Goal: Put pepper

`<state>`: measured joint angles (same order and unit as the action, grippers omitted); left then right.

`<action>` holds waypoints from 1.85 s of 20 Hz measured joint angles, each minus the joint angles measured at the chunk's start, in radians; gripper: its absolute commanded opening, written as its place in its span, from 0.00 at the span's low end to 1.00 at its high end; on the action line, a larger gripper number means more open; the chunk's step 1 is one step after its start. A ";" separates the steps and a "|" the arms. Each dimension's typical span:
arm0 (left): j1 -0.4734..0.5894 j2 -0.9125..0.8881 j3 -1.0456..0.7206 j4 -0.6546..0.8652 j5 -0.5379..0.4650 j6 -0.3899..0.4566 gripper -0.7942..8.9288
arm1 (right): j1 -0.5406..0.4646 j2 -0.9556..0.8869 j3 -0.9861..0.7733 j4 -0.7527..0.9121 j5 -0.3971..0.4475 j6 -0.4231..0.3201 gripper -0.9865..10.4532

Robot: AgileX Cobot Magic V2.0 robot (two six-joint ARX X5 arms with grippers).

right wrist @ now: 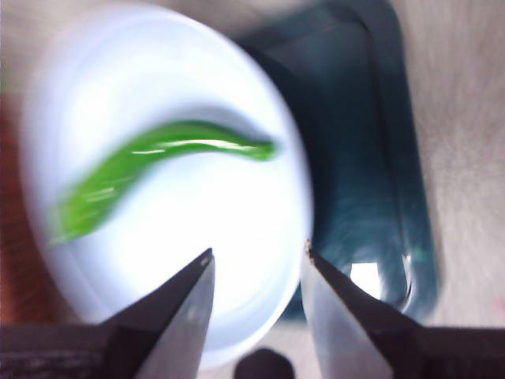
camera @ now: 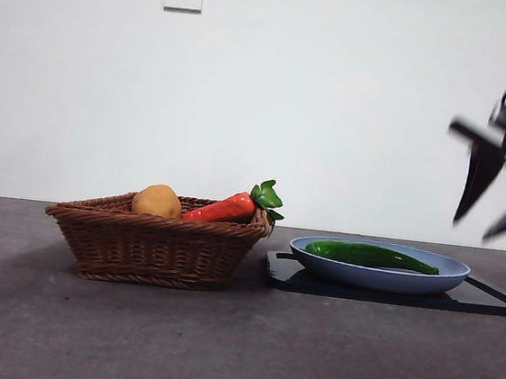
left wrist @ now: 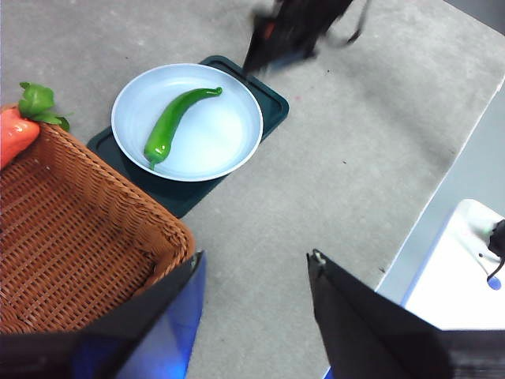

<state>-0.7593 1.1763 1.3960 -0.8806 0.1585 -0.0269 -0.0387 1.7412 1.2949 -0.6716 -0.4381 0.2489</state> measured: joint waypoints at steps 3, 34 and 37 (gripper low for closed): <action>0.000 0.000 0.000 -0.002 0.000 0.000 0.32 | 0.001 -0.188 0.001 -0.132 -0.005 -0.053 0.26; 0.006 -0.001 0.000 -0.008 -0.046 0.034 0.09 | 0.176 -0.876 0.002 -0.682 -0.005 -0.290 0.10; 0.095 -0.039 -0.003 0.128 -0.123 0.072 0.09 | 0.176 -0.877 0.002 -0.682 -0.005 -0.290 0.10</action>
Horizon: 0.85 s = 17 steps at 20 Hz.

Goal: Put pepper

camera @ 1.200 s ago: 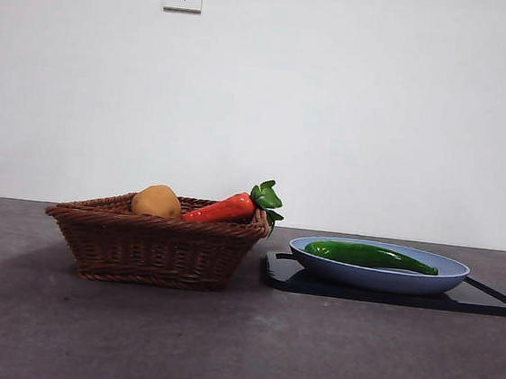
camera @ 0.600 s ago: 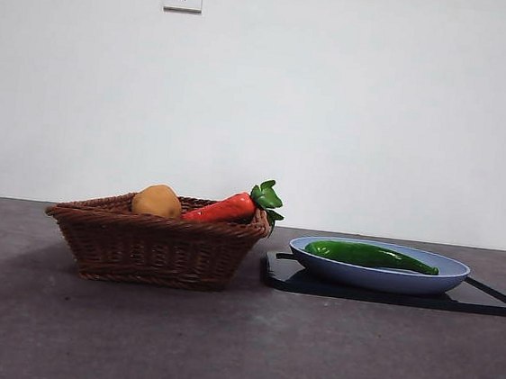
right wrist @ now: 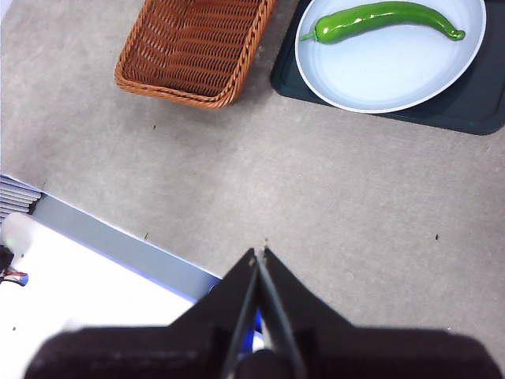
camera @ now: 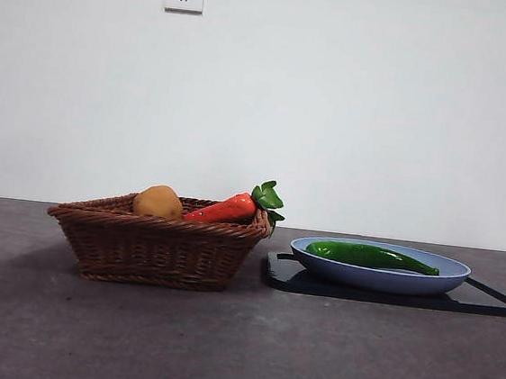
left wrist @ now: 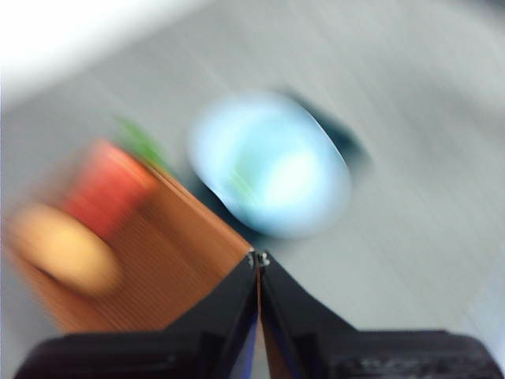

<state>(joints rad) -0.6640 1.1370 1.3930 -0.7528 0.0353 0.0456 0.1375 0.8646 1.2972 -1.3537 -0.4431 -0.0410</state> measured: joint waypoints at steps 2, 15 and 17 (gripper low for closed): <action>0.087 -0.080 -0.035 0.167 -0.006 0.042 0.09 | 0.000 0.000 0.000 0.000 0.000 0.000 0.10; 0.609 -0.797 -0.938 0.811 -0.010 0.103 0.09 | 0.000 0.000 0.000 0.000 0.000 0.000 0.10; 0.628 -0.869 -1.052 0.830 -0.010 0.091 0.09 | 0.000 0.000 0.000 0.000 0.000 0.000 0.10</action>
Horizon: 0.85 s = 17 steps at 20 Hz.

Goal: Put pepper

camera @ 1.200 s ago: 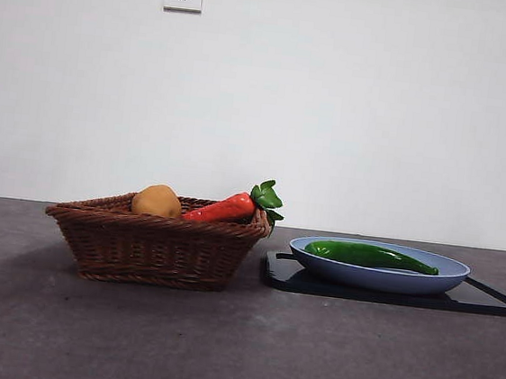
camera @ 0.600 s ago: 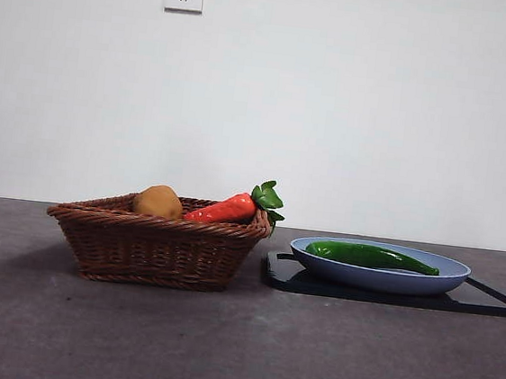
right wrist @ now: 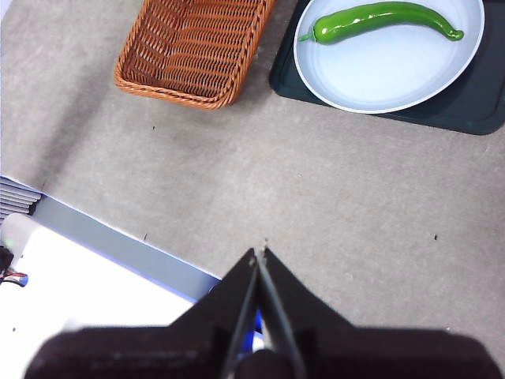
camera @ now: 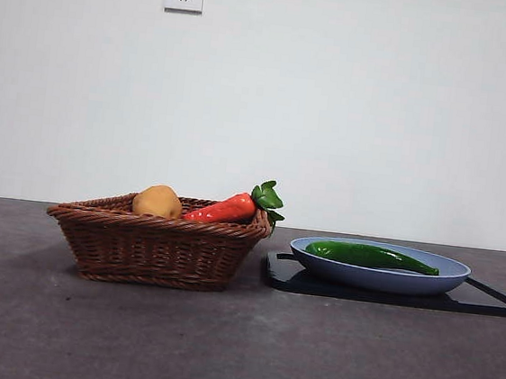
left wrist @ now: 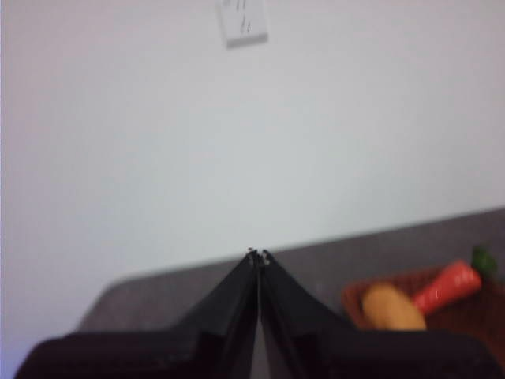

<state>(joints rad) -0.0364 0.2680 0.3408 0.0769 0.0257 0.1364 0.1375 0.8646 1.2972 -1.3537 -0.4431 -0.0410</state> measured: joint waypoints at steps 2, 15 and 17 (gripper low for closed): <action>0.010 -0.053 -0.097 -0.002 0.000 -0.027 0.09 | 0.000 0.000 0.000 0.000 0.000 0.000 0.10; 0.016 -0.246 -0.323 -0.105 0.002 -0.107 0.09 | 0.000 0.000 0.000 0.000 0.000 0.000 0.10; 0.016 -0.262 -0.323 -0.171 0.003 -0.121 0.09 | 0.000 0.000 0.000 0.000 0.000 0.000 0.10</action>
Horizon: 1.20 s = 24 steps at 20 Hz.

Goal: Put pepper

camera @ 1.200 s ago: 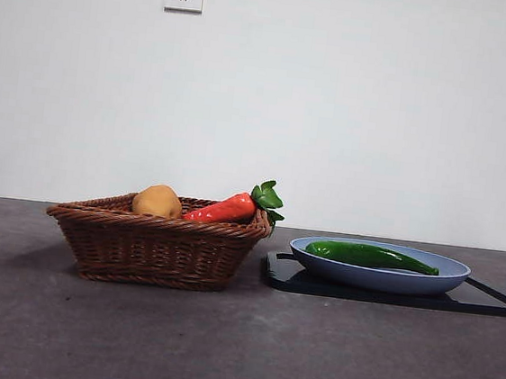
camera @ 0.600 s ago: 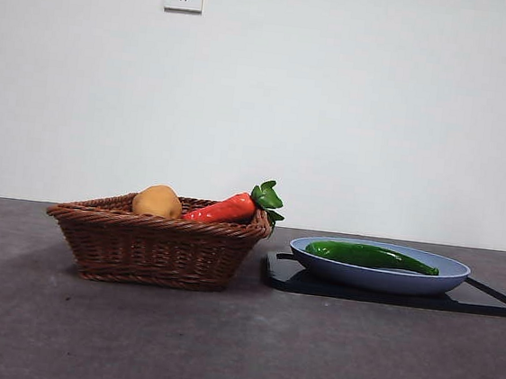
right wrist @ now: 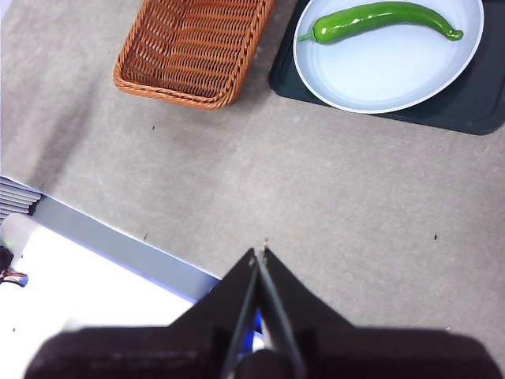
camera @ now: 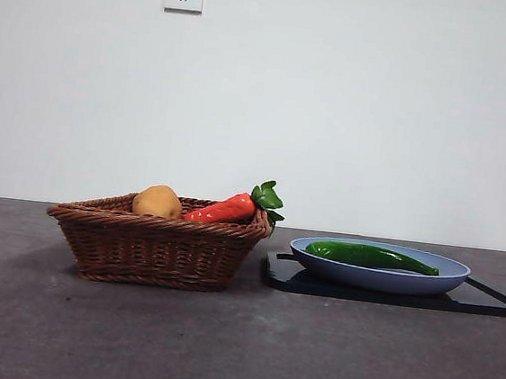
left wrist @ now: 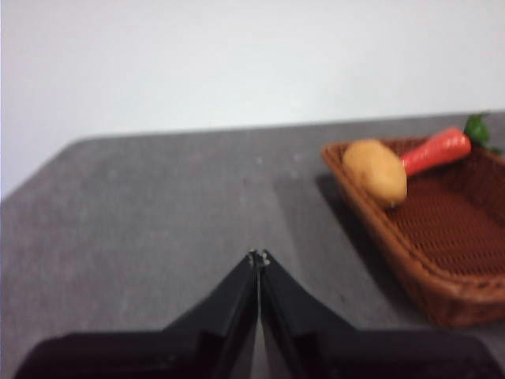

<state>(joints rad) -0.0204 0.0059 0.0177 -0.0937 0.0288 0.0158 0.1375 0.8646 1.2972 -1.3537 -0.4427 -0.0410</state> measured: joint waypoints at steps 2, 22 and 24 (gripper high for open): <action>0.000 0.000 0.000 -0.049 0.012 -0.016 0.09 | 0.000 0.000 0.000 0.000 0.000 0.000 0.10; 0.000 0.000 0.000 -0.061 0.019 -0.029 0.09 | -0.018 -0.032 0.000 0.089 0.005 -0.038 0.10; 0.000 0.000 0.000 -0.061 0.019 -0.029 0.09 | -0.039 -0.111 -0.015 0.245 0.005 -0.050 0.10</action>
<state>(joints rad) -0.0204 0.0063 0.0177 -0.1551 0.0479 -0.0128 0.0986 0.7536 1.2823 -1.1091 -0.4381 -0.0910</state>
